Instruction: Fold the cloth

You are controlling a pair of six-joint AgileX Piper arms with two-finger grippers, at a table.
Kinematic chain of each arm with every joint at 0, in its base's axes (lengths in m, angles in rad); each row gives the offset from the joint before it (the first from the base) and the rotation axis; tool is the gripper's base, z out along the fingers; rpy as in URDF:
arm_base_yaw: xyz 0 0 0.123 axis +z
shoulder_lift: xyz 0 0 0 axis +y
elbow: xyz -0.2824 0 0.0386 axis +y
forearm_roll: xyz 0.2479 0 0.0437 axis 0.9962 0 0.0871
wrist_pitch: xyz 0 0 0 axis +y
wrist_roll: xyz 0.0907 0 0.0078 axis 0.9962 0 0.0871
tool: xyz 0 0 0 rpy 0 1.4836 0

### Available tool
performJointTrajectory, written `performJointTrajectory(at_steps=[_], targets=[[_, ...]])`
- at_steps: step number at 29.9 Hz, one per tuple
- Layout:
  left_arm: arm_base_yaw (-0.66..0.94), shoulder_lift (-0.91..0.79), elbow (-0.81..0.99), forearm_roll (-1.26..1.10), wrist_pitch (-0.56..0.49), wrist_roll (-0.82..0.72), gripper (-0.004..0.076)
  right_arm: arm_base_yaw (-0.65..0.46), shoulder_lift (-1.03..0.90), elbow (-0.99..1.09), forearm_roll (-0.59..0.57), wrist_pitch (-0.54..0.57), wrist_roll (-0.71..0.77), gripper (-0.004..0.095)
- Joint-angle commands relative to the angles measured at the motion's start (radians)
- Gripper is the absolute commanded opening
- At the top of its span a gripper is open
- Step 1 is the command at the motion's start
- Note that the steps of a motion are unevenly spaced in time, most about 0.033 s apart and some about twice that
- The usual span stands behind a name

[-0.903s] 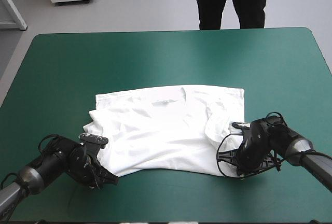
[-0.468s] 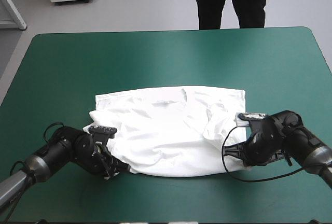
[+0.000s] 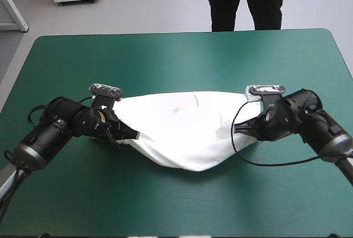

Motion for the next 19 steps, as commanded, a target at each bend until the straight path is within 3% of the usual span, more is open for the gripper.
performJointTrajectory(at_steps=[1,8,19], targets=[[-0.002,0.026,-0.084,0.075,-0.018,-0.005,-0.0022,-0.004,0.015,-0.094,-0.077,-0.052,-0.001,-0.0017],[0.005,0.132,-0.200,0.235,-0.068,-0.062,-0.0022,-0.105,0.110,-0.222,-0.091,-0.120,-0.020,-0.0017],[0.129,0.342,-0.394,0.235,-0.155,-0.051,-0.0022,-0.203,0.334,-0.409,-0.011,-0.191,-0.138,-0.0017]])
